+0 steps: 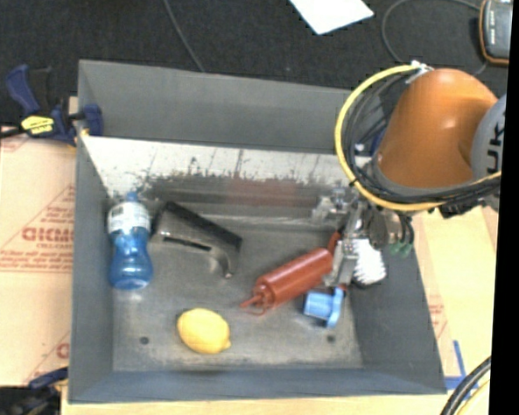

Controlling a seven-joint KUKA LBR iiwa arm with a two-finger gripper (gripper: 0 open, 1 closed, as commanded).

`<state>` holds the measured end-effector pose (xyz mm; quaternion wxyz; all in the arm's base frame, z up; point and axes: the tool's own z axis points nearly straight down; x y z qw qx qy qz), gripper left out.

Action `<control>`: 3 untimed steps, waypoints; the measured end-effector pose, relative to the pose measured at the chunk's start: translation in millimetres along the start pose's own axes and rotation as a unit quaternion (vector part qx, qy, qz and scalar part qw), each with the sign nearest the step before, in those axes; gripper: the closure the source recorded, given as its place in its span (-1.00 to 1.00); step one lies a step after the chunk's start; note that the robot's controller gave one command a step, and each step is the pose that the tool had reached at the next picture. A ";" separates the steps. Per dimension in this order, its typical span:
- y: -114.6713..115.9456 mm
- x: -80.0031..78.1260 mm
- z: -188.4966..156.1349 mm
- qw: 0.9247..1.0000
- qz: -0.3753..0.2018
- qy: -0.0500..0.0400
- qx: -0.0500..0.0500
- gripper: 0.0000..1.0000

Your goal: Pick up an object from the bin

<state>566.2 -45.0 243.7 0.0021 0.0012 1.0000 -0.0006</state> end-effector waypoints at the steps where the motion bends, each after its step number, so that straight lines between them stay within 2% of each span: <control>1: 5.0 -22.0 92.3 0.989 -0.145 -0.001 0.000 -1.00; 2: 13.0 -33.9 83.9 0.960 -0.280 -0.004 0.001 -1.00; 3: 18.2 -43.3 111.9 0.943 -0.332 0.000 0.000 -1.00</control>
Offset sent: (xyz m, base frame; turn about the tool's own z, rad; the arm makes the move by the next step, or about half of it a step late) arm 0.0339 0.0142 -0.0837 -0.5700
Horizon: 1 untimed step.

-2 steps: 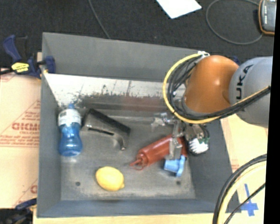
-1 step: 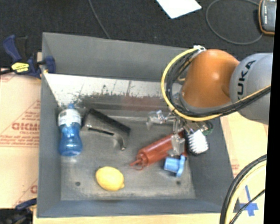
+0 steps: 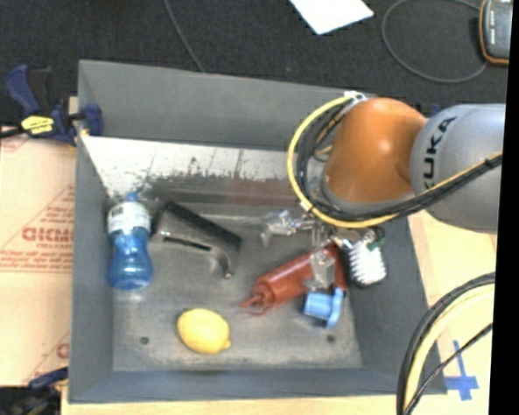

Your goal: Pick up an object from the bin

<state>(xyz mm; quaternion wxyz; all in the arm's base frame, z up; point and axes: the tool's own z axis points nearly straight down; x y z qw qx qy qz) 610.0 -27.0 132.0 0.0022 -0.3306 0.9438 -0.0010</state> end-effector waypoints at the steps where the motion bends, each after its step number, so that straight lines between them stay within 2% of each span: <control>1: -11.1 -5.1 60.2 0.996 -0.083 -0.006 0.007 -1.00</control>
Offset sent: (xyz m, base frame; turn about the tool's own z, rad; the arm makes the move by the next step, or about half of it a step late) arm -0.0015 -0.0039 -0.0620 -0.4034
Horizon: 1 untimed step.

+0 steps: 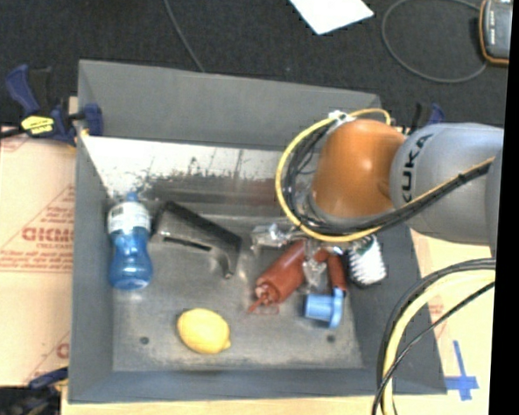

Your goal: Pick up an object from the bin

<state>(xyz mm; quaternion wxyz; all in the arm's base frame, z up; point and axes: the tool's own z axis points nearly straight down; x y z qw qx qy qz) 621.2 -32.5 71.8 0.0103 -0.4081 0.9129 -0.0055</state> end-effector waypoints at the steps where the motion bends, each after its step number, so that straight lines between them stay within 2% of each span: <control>1: 7.7 6.3 -1.4 0.993 -0.115 0.002 -0.004 1.00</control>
Offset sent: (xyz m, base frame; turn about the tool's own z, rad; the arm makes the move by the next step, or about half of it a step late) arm 0.0000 0.0000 0.0000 0.0000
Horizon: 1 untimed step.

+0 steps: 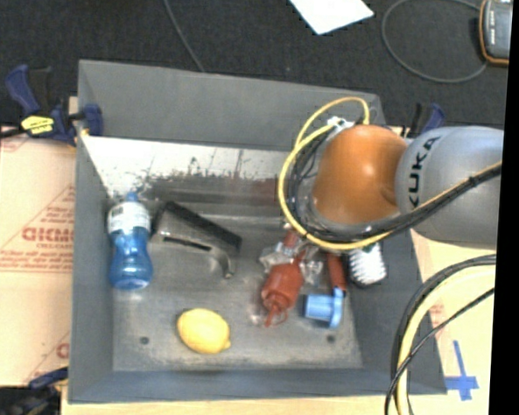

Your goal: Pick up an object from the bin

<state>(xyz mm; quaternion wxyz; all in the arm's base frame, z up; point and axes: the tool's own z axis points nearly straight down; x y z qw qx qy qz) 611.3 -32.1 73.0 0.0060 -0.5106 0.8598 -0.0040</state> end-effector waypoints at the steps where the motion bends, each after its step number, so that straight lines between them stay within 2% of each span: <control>1: 0.1 -0.1 -0.1 1.000 0.000 0.000 0.000 1.00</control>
Offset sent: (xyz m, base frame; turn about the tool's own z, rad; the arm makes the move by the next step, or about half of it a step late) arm 0.0000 0.0001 0.0116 0.0004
